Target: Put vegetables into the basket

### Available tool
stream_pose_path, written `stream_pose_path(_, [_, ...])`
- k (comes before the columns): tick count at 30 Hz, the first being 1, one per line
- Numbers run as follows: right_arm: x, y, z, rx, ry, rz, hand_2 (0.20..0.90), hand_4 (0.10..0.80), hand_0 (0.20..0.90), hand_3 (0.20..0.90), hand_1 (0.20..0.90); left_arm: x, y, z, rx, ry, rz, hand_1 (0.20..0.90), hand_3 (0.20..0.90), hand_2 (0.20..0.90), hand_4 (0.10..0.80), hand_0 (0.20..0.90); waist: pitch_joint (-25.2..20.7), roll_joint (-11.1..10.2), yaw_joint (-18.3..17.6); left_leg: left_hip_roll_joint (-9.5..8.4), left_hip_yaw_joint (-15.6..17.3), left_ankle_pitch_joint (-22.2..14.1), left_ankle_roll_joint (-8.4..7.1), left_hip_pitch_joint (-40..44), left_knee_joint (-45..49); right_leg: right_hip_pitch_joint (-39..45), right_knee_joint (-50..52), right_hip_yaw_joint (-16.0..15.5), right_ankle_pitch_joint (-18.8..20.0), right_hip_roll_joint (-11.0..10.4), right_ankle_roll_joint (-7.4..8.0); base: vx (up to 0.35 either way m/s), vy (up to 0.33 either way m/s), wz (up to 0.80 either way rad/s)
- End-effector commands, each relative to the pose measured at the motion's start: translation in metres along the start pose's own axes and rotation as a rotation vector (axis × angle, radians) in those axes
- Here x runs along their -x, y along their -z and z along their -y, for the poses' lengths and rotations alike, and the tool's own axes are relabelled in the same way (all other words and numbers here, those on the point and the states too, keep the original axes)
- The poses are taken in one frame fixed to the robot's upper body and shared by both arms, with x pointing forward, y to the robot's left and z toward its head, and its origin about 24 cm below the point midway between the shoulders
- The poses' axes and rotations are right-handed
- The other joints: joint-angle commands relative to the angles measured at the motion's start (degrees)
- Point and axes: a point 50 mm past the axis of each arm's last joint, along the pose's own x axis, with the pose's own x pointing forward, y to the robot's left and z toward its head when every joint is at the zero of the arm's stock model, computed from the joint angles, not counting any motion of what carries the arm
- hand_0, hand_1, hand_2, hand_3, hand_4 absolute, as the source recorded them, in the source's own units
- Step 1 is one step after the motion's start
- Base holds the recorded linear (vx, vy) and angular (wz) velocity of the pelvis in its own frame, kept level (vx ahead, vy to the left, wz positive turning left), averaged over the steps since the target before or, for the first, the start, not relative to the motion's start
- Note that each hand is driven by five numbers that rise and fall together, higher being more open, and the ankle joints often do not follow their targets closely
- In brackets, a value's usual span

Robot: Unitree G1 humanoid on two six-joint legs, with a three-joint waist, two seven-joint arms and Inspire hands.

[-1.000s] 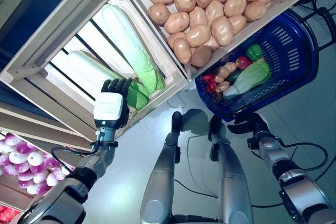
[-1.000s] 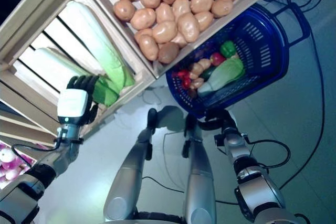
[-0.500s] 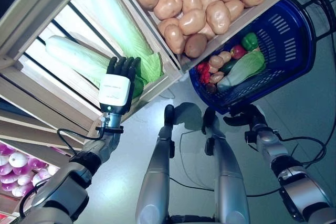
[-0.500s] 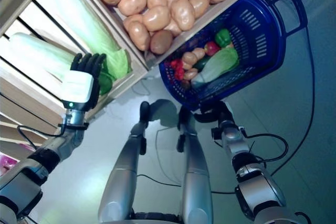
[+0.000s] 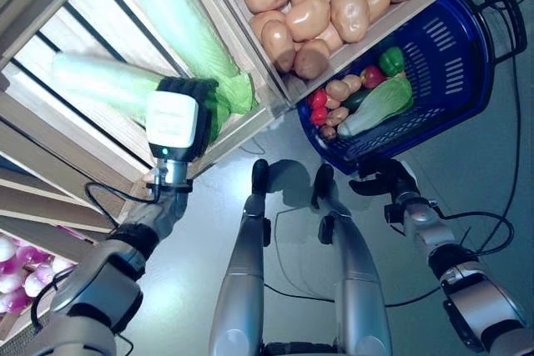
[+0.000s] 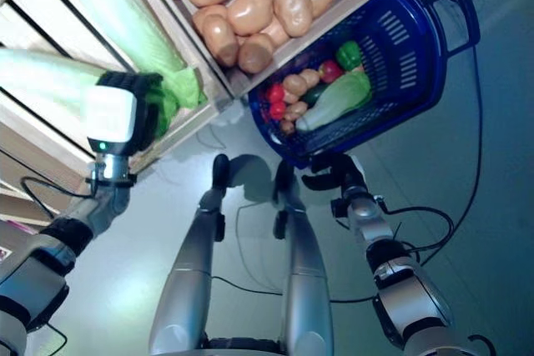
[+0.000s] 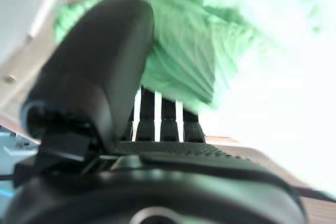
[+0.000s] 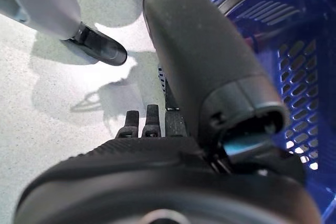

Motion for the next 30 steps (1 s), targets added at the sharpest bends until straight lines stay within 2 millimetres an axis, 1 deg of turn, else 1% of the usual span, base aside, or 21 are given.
stream_pose_path(1, [0.004,0.000,0.012,-0.019,0.065,0.034,0.900,0.800,0.900,0.900,0.900,0.004,0.023,0.000,-0.045,0.021,-0.126,0.300,0.300,0.300,0.400,0.300,-0.18,0.49,-0.34,-1.15,-0.04,1.25,-1.01,-2.16,2.90,4.05,1.09,-0.23,-0.47,1.65,-0.17,0.000,0.000,0.00])
stream_pose_path(6, [0.004,0.001,0.011,-0.020,0.064,0.032,0.900,0.800,0.900,0.900,0.900,0.008,0.026,0.000,-0.018,0.018,-0.188,0.300,0.300,0.300,0.400,0.300,-0.18,0.63,-0.13,-1.34,0.02,1.39,-1.11,-1.71,2.27,4.61,0.11,-0.54,-0.37,1.58,-0.12,-0.006,-0.011,0.07])
stream_pose_path(13, [0.006,0.008,0.013,-0.024,0.083,0.020,0.900,0.800,0.900,0.900,0.900,0.024,0.026,0.001,0.036,-0.049,-0.252,0.300,0.300,0.300,0.400,0.300,-0.18,1.10,0.52,-1.73,-0.08,1.48,-1.06,-1.16,1.53,5.15,-0.61,-1.00,-0.50,1.35,-0.17,0.002,-0.007,-0.02])
stream_pose_path(17, [0.008,0.012,0.014,-0.026,0.097,0.013,0.900,0.800,0.900,0.900,0.900,0.035,0.020,0.001,0.073,-0.089,-0.265,0.300,0.300,0.300,0.400,0.300,-0.18,1.59,1.07,-2.00,-0.12,1.39,-0.98,-1.03,1.44,5.30,-0.62,-1.26,-0.73,1.12,-0.25,0.000,0.000,0.00])
stream_pose_path(22, [0.012,0.018,0.014,-0.031,0.102,0.003,0.900,0.800,0.900,0.900,0.900,0.039,0.014,-0.003,0.120,-0.132,-0.241,0.300,0.300,0.300,0.400,0.300,-0.18,1.92,1.68,-2.18,-0.24,1.20,-0.87,0.15,0.88,6.39,-1.03,-1.75,-0.96,0.80,-0.24,0.014,-0.021,0.02])
stream_pose_path(27, [0.013,0.021,0.012,-0.036,0.107,-0.001,0.900,0.800,0.900,0.900,0.900,0.045,0.007,-0.002,0.155,-0.111,-0.226,0.300,0.300,0.300,0.400,0.300,-0.18,2.20,2.37,-2.45,-0.25,1.63,-0.81,1.54,-0.14,7.94,-2.15,-2.70,-0.58,0.17,-0.04,0.010,-0.016,0.01])
stream_pose_path(28, [0.012,0.021,0.013,-0.036,0.110,-0.003,0.900,0.800,0.900,0.900,0.900,0.046,0.006,-0.002,0.163,-0.101,-0.228,0.326,0.326,0.326,0.417,0.326,-0.18,2.32,2.48,-2.48,-0.24,1.64,-0.79,1.62,-0.14,8.02,-2.12,-2.80,-0.57,0.07,-0.02,0.000,0.000,0.00])
stream_pose_path(29, [0.012,0.021,0.014,-0.037,0.112,-0.006,0.900,0.800,0.900,0.900,0.900,0.047,0.006,-0.001,0.166,-0.092,-0.230,0.714,0.714,0.714,0.676,0.714,-0.18,2.37,2.55,-2.49,-0.21,1.61,-0.78,1.64,-0.05,8.03,-2.01,-2.84,-0.62,0.05,-0.04,0.030,-0.023,0.05])
stream_pose_path(30, [0.012,0.020,0.015,-0.039,0.114,-0.009,0.900,0.800,0.900,0.900,0.900,0.047,0.006,0.000,0.167,-0.081,-0.233,0.900,0.900,0.900,0.800,0.900,-0.18,2.39,2.60,-2.47,-0.18,1.54,-0.75,1.62,0.08,8.01,-1.88,-2.88,-0.68,0.07,-0.08,0.027,-0.020,0.05])
